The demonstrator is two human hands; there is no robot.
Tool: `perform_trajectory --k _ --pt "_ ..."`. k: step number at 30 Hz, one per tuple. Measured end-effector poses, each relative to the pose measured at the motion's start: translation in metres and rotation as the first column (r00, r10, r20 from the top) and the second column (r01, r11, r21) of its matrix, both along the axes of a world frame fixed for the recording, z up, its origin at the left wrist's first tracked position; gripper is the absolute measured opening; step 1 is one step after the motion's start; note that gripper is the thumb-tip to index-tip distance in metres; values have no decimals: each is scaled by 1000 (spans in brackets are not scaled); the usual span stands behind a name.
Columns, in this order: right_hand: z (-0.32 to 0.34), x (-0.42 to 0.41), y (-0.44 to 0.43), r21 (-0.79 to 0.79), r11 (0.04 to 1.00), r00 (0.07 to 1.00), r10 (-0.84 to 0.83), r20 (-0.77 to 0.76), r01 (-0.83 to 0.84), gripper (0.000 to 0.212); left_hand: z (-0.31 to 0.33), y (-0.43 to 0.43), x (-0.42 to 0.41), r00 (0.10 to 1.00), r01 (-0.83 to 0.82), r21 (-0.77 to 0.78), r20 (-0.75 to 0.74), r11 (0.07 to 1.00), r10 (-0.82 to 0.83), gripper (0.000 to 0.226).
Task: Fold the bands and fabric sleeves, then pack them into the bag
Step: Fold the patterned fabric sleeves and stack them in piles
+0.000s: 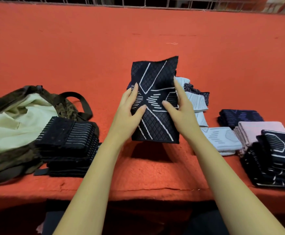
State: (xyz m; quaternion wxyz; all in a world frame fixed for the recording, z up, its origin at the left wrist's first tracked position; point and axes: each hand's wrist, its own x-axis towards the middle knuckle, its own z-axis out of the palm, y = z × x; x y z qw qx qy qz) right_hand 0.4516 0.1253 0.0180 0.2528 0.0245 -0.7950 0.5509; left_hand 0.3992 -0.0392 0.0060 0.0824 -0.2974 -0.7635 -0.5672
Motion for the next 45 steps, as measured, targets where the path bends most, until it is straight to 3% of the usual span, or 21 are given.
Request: perform_trajectory --k 3,6,8,12,17,20,25,34,37,41,45 --pt "-26 -9 -1 -12 998 982 -66 176 69 74 -22 4 -3 991 -115 -156 47 981 124 65" --pt "-69 2 -4 62 995 917 -96 386 78 86 -54 6 4 951 -158 -300 210 941 227 69" --pt "-83 14 -5 87 994 919 -96 382 68 71 -62 4 10 945 -180 -287 214 941 246 64" --pt "-86 25 -6 119 989 939 -125 319 91 40 -64 1 16 956 -255 -269 75 929 284 53" --pt "-97 32 -9 235 965 961 -167 219 115 24 -77 -4 28 910 -409 -493 -154 768 385 42" --pt "-102 31 -9 331 930 965 -217 144 160 20 -81 -8 36 941 -331 -446 -222 832 255 22" --pt "-99 34 -13 443 878 965 -247 92 182 16 -89 -12 38 973 -133 -499 -231 856 17 31" --pt "-92 42 -20 511 856 979 -162 122 78 30 -90 -8 36 937 -224 -468 -345 855 57 33" --pt "-96 42 -21 591 806 986 -130 107 43 30 -87 -10 37 950 -206 -465 -305 861 62 32" --pt "-99 38 -19 559 829 980 -135 147 30 35 -88 -12 36 957 -142 -445 -291 884 8 32" --pt "-95 41 -18 515 856 984 -117 134 32 35 -84 -15 32 978 -162 -278 -171 947 117 34"
